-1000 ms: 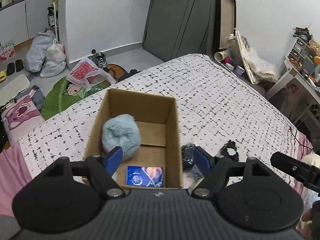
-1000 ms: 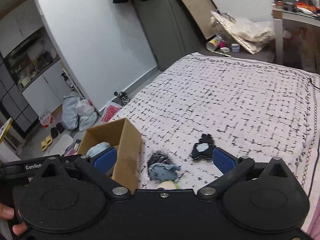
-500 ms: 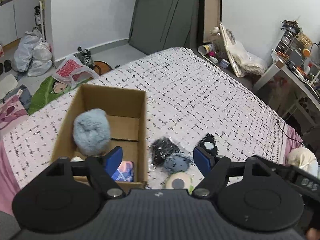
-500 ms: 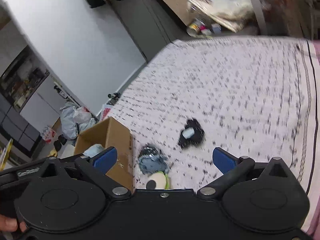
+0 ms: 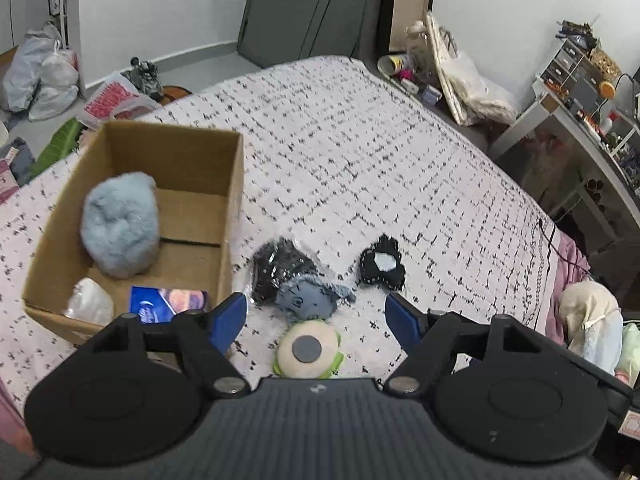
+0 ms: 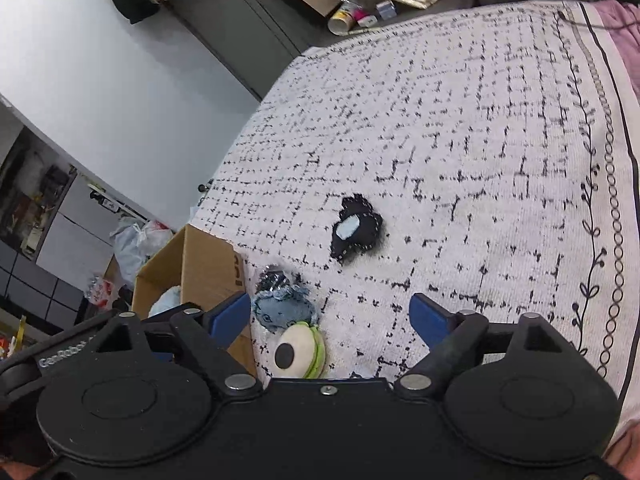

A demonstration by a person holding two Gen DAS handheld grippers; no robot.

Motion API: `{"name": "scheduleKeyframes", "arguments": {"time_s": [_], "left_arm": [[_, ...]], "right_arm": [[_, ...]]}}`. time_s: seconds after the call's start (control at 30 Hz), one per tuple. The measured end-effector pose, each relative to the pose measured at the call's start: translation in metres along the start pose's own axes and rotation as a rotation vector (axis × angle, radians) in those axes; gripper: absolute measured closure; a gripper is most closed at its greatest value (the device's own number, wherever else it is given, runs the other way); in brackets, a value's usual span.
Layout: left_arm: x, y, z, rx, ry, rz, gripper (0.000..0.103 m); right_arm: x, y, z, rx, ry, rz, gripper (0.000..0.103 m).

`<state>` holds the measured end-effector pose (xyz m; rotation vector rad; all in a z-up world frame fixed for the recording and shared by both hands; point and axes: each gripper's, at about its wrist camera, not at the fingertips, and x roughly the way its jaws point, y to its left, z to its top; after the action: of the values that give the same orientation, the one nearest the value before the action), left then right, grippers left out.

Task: Organize soft objects
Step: 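Move both open grippers from the box to the soft items on the bed, then close the right gripper on the green-and-white round toy and lift it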

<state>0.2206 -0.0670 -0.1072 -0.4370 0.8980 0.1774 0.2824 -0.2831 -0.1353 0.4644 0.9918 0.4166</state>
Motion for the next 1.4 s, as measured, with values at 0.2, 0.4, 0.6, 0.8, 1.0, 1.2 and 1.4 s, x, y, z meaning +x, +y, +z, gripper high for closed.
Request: {"name": "scheduleKeyframes", "arguments": {"time_s": [0.2,0.4,0.6,0.8,1.0,1.2,1.4], "left_arm": [[0.023,0.003,-0.005,-0.003,0.052,0.015,0.028],[0.033,0.013,-0.006,-0.034,0.078,0.017,0.028],[0.033,0.015,-0.002,-0.041,0.076,0.031,0.028],[0.036,0.022,0.004,-0.101,0.085,0.036,0.028],[0.043,0.022,0.012,-0.133,0.094,0.043,0.027],[0.048,0.024,0.019,-0.155,0.106,0.033,0.027],[0.053,0.022,0.02,-0.153,0.12,0.016,0.027]], "right_arm": [[0.014,-0.009,-0.003,0.063,0.03,-0.007,0.026],[0.032,-0.015,-0.01,0.111,0.076,-0.016,0.032],[0.045,-0.016,-0.018,0.152,0.115,-0.003,0.035],[0.061,-0.013,-0.026,0.176,0.162,0.015,0.037],[0.074,-0.008,-0.032,0.201,0.178,0.044,0.042],[0.089,-0.004,-0.037,0.198,0.192,0.055,0.043],[0.096,-0.002,-0.038,0.204,0.195,0.084,0.067]]}}
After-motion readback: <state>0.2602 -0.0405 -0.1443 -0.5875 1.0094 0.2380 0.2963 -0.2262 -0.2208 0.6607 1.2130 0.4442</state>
